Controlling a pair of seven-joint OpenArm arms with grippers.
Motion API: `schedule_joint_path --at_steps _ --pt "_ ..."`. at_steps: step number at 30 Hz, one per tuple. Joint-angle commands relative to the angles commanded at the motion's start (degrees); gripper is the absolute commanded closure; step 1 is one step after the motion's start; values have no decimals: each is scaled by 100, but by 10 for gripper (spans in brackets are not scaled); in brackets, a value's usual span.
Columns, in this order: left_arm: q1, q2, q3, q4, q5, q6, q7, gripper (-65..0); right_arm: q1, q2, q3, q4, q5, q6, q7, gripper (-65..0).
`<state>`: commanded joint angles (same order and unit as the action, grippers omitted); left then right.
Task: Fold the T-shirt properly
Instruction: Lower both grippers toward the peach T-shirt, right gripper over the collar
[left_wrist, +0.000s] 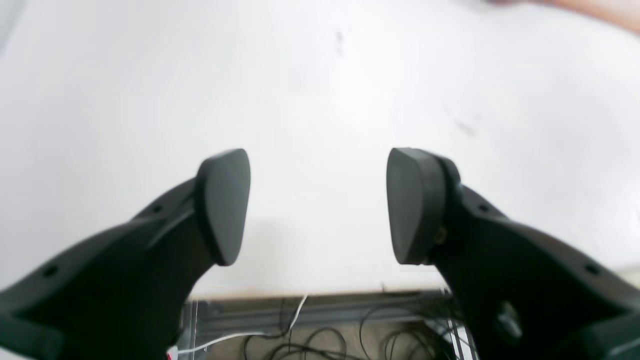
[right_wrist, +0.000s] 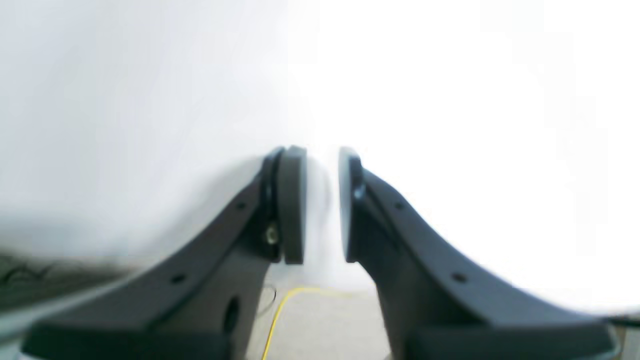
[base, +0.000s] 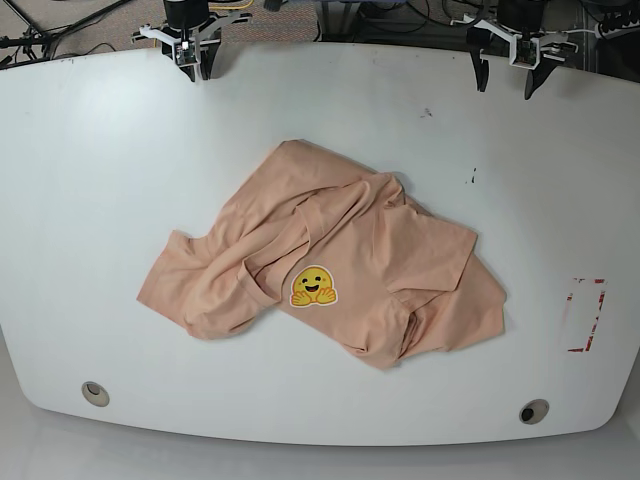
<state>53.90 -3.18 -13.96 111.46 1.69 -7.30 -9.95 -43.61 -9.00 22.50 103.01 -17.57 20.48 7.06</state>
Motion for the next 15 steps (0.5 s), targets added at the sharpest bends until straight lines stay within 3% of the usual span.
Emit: schedule_joint_path --at_steps 15 --pt "-402 -53 103 -140 20 27 14 -403 862 0 28 -132 -86 0 -212 -115"
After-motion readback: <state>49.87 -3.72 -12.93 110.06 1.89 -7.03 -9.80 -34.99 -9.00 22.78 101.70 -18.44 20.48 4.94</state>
